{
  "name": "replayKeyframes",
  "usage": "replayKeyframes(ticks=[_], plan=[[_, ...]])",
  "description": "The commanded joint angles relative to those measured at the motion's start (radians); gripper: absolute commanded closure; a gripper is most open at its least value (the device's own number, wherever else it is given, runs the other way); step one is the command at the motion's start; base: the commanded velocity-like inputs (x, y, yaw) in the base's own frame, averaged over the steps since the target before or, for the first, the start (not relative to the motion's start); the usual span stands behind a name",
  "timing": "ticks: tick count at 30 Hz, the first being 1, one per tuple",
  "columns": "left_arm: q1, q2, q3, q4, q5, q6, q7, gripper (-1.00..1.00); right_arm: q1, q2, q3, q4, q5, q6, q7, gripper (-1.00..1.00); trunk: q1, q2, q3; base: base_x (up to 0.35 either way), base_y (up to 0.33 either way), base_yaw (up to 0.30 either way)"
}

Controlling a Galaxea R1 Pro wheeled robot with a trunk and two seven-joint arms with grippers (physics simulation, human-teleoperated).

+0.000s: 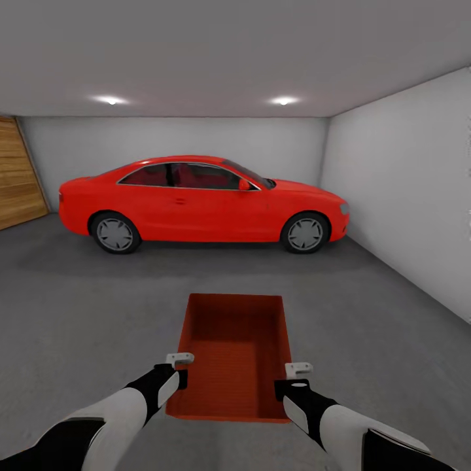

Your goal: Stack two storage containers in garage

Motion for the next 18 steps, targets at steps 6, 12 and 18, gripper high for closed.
replayKeyframes(ticks=[6,12,18], plan=[[0.000,0.000,0.013,0.002,-0.005,0.008,0.016,1.00,-0.002,-0.001,-0.006,0.027,0.022,-0.010,-0.010,1.00,0.001,-0.001,-0.001,0.323,0.000,-0.255],[0.000,0.001,0.013,0.001,-0.005,0.008,0.016,1.00,-0.002,-0.001,-0.006,0.027,0.022,-0.010,-0.010,1.00,0.001,-0.001,-0.001,0.323,0.000,-0.286],[0.000,0.001,0.013,0.001,-0.005,0.008,0.016,1.00,-0.002,-0.001,-0.006,0.027,0.022,-0.010,-0.010,1.00,0.001,-0.001,-0.001,0.323,0.000,-0.288]])
